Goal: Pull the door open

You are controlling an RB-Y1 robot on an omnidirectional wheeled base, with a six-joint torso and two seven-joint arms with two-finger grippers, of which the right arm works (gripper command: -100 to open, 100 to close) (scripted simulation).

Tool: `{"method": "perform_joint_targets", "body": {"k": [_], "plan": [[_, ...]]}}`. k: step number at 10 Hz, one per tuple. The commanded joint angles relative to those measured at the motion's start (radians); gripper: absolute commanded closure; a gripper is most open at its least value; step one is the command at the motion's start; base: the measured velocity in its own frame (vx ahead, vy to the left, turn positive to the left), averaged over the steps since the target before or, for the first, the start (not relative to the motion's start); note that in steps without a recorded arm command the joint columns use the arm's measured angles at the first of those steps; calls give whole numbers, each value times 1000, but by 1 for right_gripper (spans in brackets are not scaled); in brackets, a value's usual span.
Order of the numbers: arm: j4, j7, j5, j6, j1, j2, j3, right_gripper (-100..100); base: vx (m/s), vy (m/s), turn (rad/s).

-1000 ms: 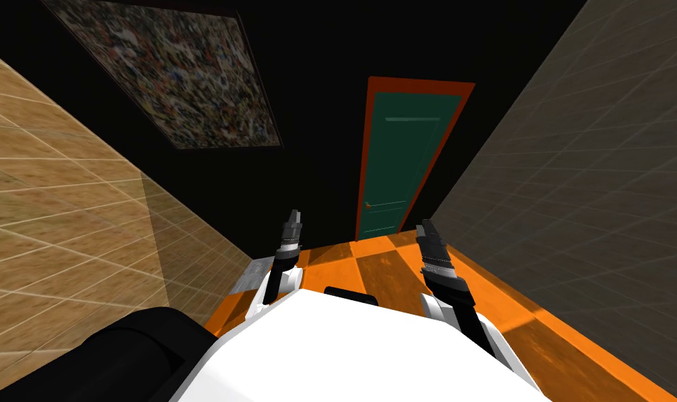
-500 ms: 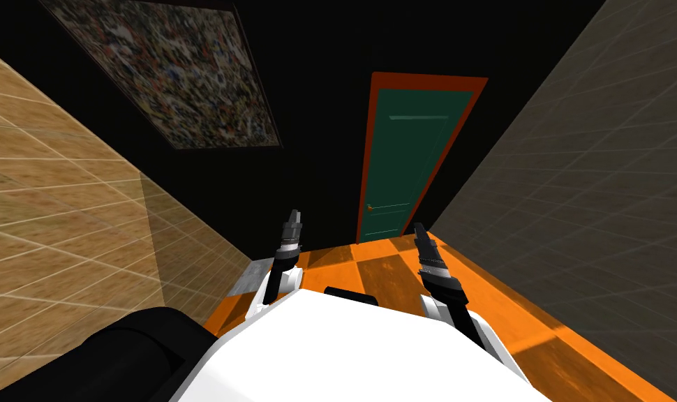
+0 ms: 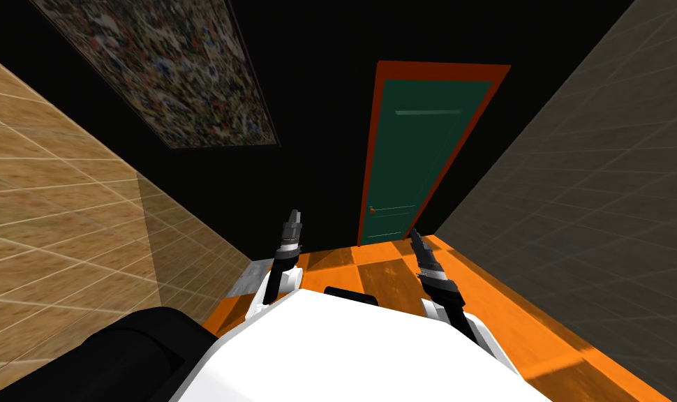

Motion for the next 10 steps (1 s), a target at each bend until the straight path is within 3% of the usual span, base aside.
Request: {"method": "perform_joint_targets", "body": {"k": [1, 10], "plan": [[42, 37, 17, -16, -11, -2, -8, -100, 101, -25, 51], [255, 232, 113, -97, -47, -9, -50, -100, 99, -20, 49]]}}
